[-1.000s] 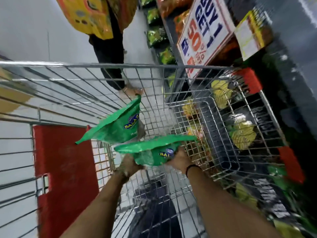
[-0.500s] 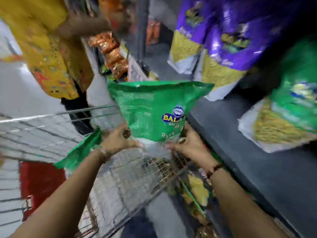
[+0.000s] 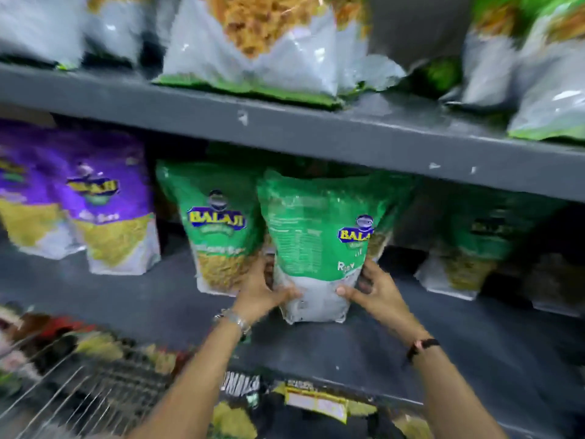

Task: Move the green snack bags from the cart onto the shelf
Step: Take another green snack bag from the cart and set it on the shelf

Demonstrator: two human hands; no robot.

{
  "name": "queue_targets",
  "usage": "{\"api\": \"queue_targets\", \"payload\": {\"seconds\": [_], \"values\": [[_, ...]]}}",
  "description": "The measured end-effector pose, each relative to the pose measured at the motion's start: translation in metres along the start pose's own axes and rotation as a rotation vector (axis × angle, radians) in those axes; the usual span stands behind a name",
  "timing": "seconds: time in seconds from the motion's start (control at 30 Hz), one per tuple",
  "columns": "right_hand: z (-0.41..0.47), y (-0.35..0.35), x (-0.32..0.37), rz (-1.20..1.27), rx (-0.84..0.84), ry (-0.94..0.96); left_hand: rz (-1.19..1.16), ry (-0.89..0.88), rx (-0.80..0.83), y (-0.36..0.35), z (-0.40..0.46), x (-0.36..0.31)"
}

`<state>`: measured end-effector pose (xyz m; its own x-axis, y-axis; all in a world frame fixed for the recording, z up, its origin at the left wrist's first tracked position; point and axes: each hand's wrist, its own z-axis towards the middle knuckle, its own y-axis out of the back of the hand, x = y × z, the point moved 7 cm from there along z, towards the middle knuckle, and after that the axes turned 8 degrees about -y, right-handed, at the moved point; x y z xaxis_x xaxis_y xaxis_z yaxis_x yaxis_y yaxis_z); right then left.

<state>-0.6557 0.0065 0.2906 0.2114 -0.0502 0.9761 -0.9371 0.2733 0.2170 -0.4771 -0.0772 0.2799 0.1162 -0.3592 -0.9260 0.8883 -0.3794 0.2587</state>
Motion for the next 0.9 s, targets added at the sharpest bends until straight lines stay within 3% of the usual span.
{"api": "queue_targets", "payload": {"seconds": [0.2, 0.3, 0.37, 0.47, 0.57, 0.67, 0.83, 0.9], "values": [[0.007, 0.019, -0.049, 0.019, -0.097, -0.015, -0.078, 0.015, 0.060, -0.040, 0.019, 0.035], [0.008, 0.028, -0.060, 0.163, -0.182, -0.082, -0.129, -0.027, -0.170, -0.033, 0.009, 0.037], [0.011, 0.022, -0.063, 0.230, -0.146, -0.114, -0.103, -0.069, -0.318, -0.036, -0.012, 0.037], [0.007, 0.014, -0.059, 0.225, -0.144, -0.108, -0.140, -0.094, -0.231, -0.061, -0.031, 0.037], [-0.006, 0.032, -0.066, 0.258, -0.359, -0.110, -0.172, -0.050, -0.080, -0.066, -0.020, 0.035], [-0.015, 0.042, -0.064, 0.282, -0.476, -0.074, -0.023, -0.010, -0.017, -0.060, -0.014, 0.033], [-0.007, 0.001, -0.056, 0.282, -0.187, -0.130, 0.061, -0.107, -0.059, -0.074, -0.027, 0.018], [-0.007, -0.003, -0.054, 0.270, -0.196, -0.112, 0.001, -0.076, -0.031, -0.073, -0.019, 0.020]]}}
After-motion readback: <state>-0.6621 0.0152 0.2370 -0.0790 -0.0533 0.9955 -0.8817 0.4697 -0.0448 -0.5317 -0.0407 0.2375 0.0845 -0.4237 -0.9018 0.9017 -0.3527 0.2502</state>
